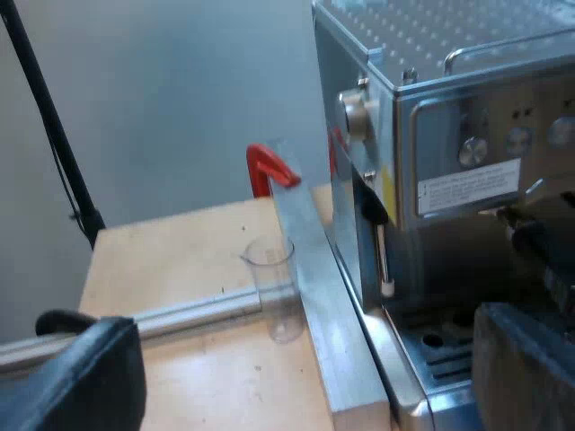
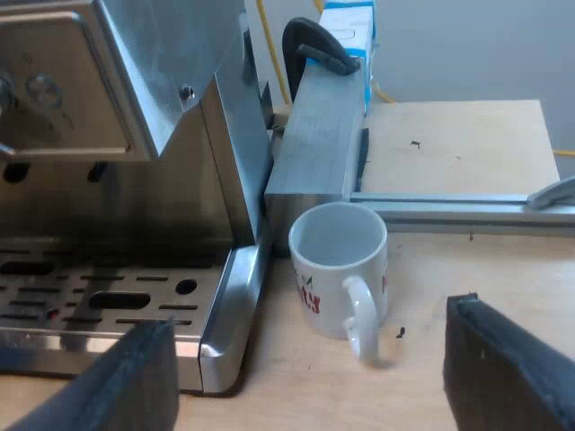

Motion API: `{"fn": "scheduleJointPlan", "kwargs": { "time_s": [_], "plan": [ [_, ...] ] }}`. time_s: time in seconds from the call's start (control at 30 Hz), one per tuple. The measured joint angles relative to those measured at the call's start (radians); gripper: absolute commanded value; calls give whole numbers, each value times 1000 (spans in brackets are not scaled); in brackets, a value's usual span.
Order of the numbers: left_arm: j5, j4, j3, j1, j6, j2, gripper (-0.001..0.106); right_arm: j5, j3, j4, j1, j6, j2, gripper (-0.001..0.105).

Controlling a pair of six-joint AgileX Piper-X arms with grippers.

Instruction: Put the handle in the coffee machine

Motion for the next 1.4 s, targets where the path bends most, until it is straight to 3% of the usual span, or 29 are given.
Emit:
{"fn": "scheduleJointPlan", "kwargs": {
  "time_s": [0.13, 0.3, 0.4, 0.63, 0.83, 0.9, 1.1, 1.4],
  "plan": [
    [0, 3, 13, 0, 11, -32, 76, -4, 31, 51, 0, 0, -87, 64],
    [-11, 38, 54, 0, 51, -31, 76, -11, 34, 136, 0, 7, -90, 64],
    [-34, 107, 66, 0, 54, -31, 76, -25, 35, 143, 0, 7, -90, 64],
    [-37, 122, 72, 0, 55, -31, 76, -30, 35, 147, 0, 7, -90, 64],
    [-69, 50, 111, 0, 52, -31, 76, -38, 70, 96, 0, 7, -90, 64],
    [-71, -27, 169, 0, 52, -31, 76, -41, 104, 78, 0, 7, -90, 64],
    [-71, -112, 277, 0, 52, -29, 76, -41, 198, 65, 0, 4, -90, 64],
    [-71, -117, 379, 0, 52, -29, 76, -20, 330, 58, 0, 4, -88, 64]
  ]
}}
